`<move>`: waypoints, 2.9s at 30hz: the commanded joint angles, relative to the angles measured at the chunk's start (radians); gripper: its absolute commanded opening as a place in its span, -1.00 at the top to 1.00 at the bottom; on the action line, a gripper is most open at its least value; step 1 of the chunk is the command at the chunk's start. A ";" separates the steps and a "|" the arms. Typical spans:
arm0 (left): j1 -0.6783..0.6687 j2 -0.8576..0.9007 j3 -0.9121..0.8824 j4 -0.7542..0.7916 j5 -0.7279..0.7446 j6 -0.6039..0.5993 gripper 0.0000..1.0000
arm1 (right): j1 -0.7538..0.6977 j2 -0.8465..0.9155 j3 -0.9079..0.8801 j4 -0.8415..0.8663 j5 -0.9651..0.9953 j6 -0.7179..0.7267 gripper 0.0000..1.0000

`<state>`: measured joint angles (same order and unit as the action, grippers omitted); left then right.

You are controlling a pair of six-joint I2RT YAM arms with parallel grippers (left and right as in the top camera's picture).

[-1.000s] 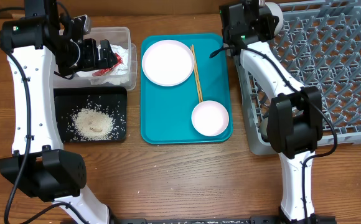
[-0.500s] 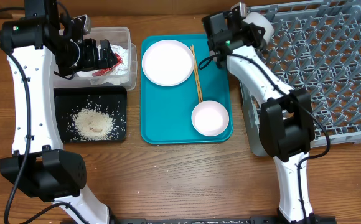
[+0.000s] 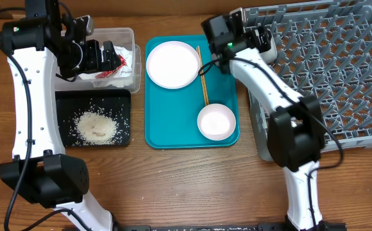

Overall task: Sort waste into correct bins and load items into the dishwasher
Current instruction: 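Move the right gripper to the pink-white bowl and grasp its rim, then lift the pink-white bowl and set it into the dish rack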

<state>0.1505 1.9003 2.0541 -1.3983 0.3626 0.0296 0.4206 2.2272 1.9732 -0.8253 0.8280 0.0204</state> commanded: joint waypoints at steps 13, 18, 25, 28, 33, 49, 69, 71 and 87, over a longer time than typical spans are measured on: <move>-0.005 -0.002 0.020 0.001 -0.007 0.019 -1.00 | 0.004 -0.216 0.017 -0.403 -0.946 0.069 -1.00; -0.005 -0.002 0.020 0.001 -0.007 0.019 -1.00 | 0.004 -0.216 -0.082 -0.502 -0.942 0.143 -0.75; -0.005 -0.002 0.020 0.001 -0.007 0.019 -1.00 | 0.004 -0.216 -0.307 -0.439 -0.906 0.219 -0.53; -0.005 -0.002 0.020 0.001 -0.007 0.019 -1.00 | 0.004 -0.216 -0.382 -0.390 -0.890 0.224 -0.50; -0.005 -0.002 0.020 0.001 -0.007 0.019 -1.00 | 0.004 -0.216 -0.463 -0.311 -0.886 0.224 -0.33; -0.005 -0.002 0.020 0.001 -0.007 0.019 -1.00 | 0.003 -0.226 -0.410 -0.330 -0.813 0.224 0.93; -0.005 -0.002 0.020 0.001 -0.007 0.019 -0.99 | 0.003 -0.424 0.248 -0.866 0.137 0.608 0.92; -0.005 -0.002 0.020 0.001 -0.007 0.019 -1.00 | 0.003 -0.424 0.199 -0.864 0.248 0.725 0.92; -0.005 -0.002 0.020 0.001 -0.007 0.019 -1.00 | -0.003 -0.422 -0.554 -0.246 0.671 1.020 0.92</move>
<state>0.1505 1.9003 2.0541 -1.3983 0.3622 0.0299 0.4210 1.8133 1.4818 -1.1168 1.4052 1.0111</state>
